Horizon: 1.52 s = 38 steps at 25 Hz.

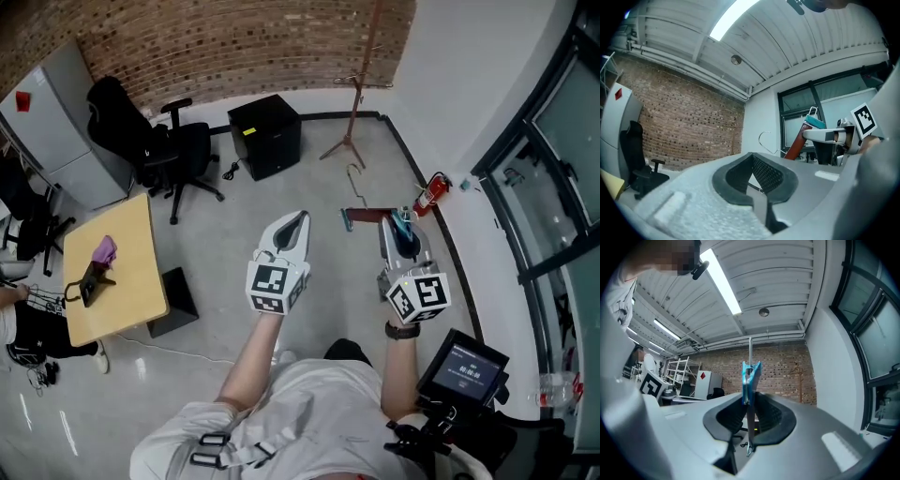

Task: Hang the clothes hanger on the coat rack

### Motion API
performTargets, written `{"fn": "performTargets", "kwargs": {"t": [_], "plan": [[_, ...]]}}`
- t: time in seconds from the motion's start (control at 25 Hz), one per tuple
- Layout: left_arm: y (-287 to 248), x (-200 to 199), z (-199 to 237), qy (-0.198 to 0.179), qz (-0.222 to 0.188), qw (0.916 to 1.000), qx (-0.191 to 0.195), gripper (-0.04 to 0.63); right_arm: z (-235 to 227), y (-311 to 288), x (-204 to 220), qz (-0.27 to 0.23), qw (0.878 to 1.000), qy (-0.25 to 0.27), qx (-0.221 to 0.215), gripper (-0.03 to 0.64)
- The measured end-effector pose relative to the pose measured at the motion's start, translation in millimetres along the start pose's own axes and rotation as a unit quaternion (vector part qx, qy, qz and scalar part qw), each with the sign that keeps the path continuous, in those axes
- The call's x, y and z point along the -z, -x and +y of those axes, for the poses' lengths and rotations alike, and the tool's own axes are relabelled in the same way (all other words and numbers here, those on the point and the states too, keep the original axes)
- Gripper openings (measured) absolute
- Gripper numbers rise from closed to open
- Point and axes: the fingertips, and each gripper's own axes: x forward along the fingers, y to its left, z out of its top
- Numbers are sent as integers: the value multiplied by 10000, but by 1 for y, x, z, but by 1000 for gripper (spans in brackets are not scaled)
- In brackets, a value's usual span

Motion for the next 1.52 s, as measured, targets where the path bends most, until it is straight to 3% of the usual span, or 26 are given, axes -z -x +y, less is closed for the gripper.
{"fn": "performTargets", "kwargs": {"t": [0.4, 0.72, 0.92, 1.16, 1.52], "plan": [[-67, 32, -4, 157, 228, 9995, 148, -2, -49, -23, 33, 210, 9993, -301, -53, 55], [-203, 23, -39, -192, 257, 9984, 465, -2, -176, -75, 31, -152, 9989, -435, 59, 55], [-245, 28, -53, -153, 179, 9979, 598, -2, -211, -78, 31, -334, 9985, -418, 102, 55], [-332, 62, -89, -293, 563, 9953, 735, -2, -321, -85, 63, -158, 9953, -808, 512, 55], [-396, 84, -95, -82, 706, 9914, 1096, -2, -369, -101, 93, 47, 9930, -779, 886, 55]]}}
